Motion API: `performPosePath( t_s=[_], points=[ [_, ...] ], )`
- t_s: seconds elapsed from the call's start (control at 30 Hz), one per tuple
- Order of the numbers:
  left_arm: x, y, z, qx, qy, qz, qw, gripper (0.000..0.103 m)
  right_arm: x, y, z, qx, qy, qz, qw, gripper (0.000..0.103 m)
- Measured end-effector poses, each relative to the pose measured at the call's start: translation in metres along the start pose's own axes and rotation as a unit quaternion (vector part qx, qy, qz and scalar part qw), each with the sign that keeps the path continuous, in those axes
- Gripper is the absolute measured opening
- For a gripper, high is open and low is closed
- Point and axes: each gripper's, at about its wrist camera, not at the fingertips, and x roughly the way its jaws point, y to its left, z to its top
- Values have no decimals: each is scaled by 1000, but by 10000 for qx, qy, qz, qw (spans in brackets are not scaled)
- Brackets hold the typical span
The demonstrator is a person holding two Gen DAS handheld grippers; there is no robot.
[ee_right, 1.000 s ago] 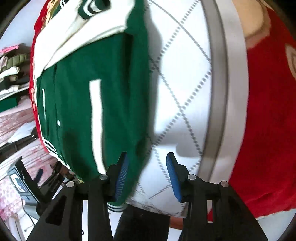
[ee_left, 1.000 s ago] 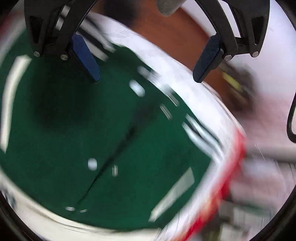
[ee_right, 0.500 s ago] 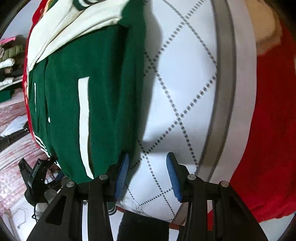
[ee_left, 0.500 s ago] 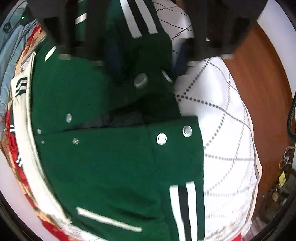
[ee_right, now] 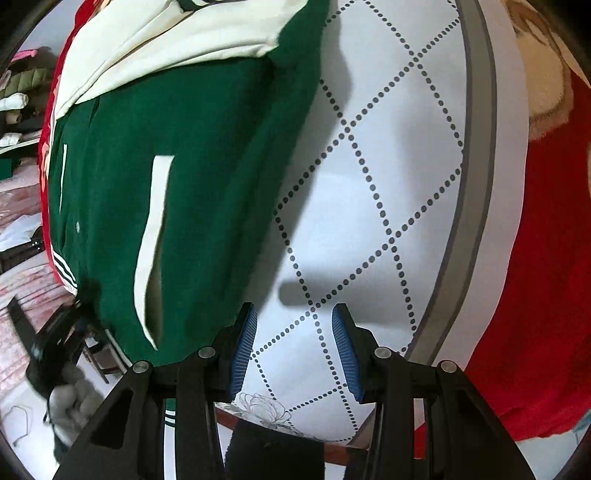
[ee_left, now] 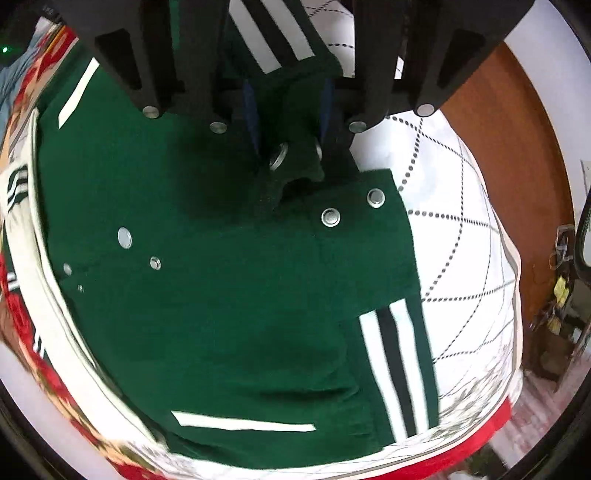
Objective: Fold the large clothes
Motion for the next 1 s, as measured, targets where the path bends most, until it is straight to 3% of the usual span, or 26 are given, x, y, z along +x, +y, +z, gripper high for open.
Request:
performPosePath(
  t_s=[0.1,0.13,0.17,0.2,0.23,0.33,0.37,0.47,0.53,0.63,0.67,0.73,0.83,0.9,0.97,1.0],
  points=[
    [-15,-10,6,478,-130,347,9982,40,3,10,-3,-13,-66,19,10000,45],
    [-21,-14,4,643,-223,483,9965,58,1,8,-4,-22,-82,49,10000,45],
    [-28,-20,1,870,-354,656,9934,73,-2,7,-6,-46,-142,84,9999,56],
    [-34,-24,2,1052,-465,757,9905,96,-7,2,-6,-77,-194,81,9997,66],
    [-42,-32,-2,1309,-620,869,9856,99,-9,1,-7,-107,-237,87,9996,82],
    [-54,-56,-24,1935,-884,1170,9701,99,-13,-11,-5,-171,-258,57,9995,86],
    [-53,-70,-37,2201,-987,1335,9612,99,-18,-15,-6,-180,-304,-12,9994,86],
    [-57,-109,-88,3124,-1340,1796,9231,99,-33,-28,-10,-214,-450,-210,9985,86],
    [-51,-136,-125,3836,-1537,2188,8840,99,-44,-39,-12,-232,-539,-384,9975,86],
    [-44,-156,-190,4553,-1631,2378,8423,99,-58,-58,-15,-207,-656,-645,9955,86],
    [-45,-164,-200,4689,-1657,2407,8335,99,-61,-64,-16,-159,-676,-690,9952,86],
    [-35,-175,-227,5071,-1709,2529,8060,99,-64,-75,-16,-62,-679,-745,9949,86],
    [-15,-182,-243,5287,-1739,2792,7825,99,-67,-98,-17,182,-667,-794,9944,86],
    [13,-182,-237,5307,-1685,3229,7653,99,-67,-111,-17,331,-647,-778,9943,86],
    [27,-183,-230,5192,-1550,3485,7648,101,-67,-122,-17,471,-627,-751,9941,86],
    [35,-179,-216,5044,-1526,3566,7714,101,-67,-125,-16,504,-638,-747,9939,86]
  ],
)
